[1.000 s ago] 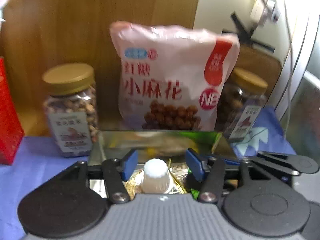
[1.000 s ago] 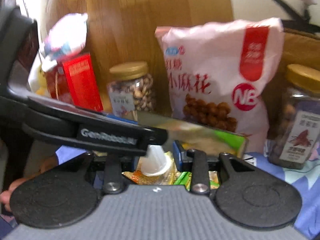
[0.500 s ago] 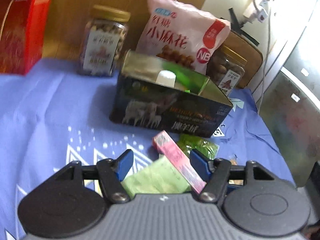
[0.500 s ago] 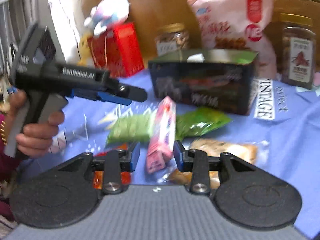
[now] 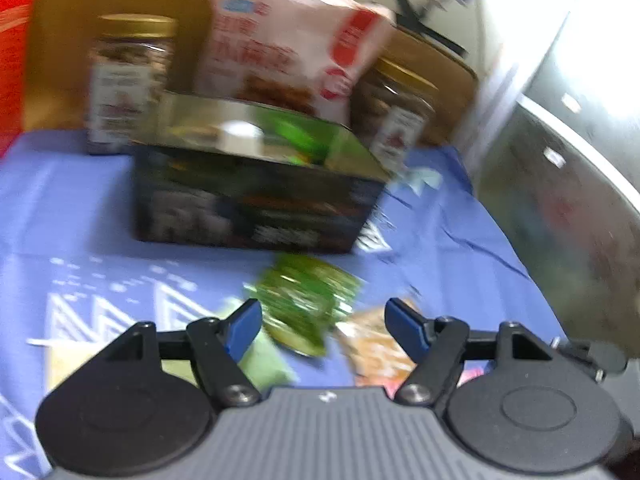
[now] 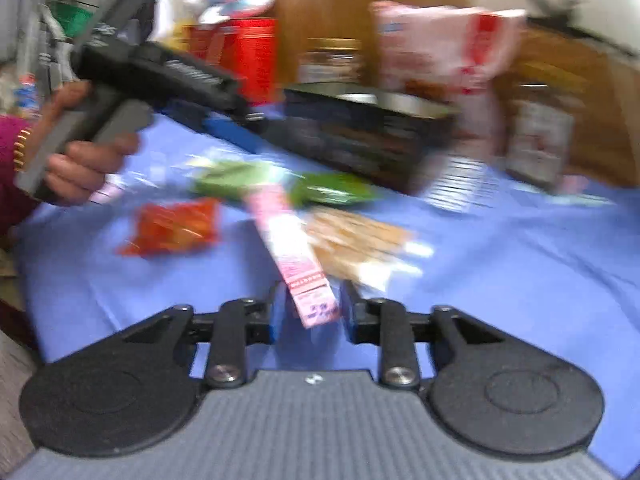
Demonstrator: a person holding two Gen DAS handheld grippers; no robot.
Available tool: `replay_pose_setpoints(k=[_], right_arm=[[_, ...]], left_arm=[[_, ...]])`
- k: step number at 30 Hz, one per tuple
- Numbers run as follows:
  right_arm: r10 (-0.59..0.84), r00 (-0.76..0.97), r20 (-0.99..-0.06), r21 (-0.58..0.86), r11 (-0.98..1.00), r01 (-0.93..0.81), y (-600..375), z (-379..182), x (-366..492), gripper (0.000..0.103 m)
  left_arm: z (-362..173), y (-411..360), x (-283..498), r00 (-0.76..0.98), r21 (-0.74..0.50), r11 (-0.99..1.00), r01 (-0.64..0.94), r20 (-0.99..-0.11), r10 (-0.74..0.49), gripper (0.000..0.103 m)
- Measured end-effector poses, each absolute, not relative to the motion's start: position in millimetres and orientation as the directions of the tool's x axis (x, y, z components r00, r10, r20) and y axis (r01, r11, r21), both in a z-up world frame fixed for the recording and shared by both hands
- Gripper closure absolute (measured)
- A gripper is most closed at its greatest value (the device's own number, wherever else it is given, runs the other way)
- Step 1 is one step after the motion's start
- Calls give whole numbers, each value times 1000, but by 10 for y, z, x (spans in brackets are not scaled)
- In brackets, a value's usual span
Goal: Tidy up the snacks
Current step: 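Move the left tool down to the pink stick packet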
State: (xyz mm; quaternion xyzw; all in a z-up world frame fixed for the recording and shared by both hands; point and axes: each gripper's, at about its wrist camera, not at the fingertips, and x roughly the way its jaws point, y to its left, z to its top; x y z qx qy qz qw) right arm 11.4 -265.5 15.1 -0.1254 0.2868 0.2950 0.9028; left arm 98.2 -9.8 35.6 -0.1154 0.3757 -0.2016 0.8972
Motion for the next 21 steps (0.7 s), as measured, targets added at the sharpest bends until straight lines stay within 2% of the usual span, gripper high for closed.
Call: replay_pose_setpoints(k=[2, 5, 9, 10, 12, 14, 17, 21], right_arm=[[409, 703, -582, -15, 859, -512, -2901, 152, 74, 62], [438, 711, -551, 72, 873, -482, -3028, 96, -66, 62], [446, 725, -525, 15, 856, -516, -2862, 16, -135, 61], [458, 718, -525, 13, 847, -531, -2837, 6, -108, 59], [478, 711, -516, 2, 831, -557, -2781, 8, -21, 39], [517, 698, -496, 4, 805, -593, -2781, 57, 72, 33], [571, 647, -506, 34, 763, -646, -2809, 44, 212, 30], [609, 578, -543, 94, 728, -679, -2762, -72, 332, 30]], left_arm=[[326, -252, 947, 619, -352, 887, 300, -636, -462, 33], [323, -355, 843, 627, -319, 895, 312, -639, -446, 33], [312, -318, 646, 592, -322, 896, 307, -672, -445, 33], [306, -305, 580, 579, -332, 892, 307, -679, -452, 31], [297, -275, 456, 554, -350, 885, 308, -690, -466, 29], [279, -246, 349, 523, -390, 867, 310, -692, -498, 29], [227, -285, 280, 480, -438, 841, 318, -691, -541, 28], [131, -397, 334, 481, -408, 860, 307, -713, -510, 32]])
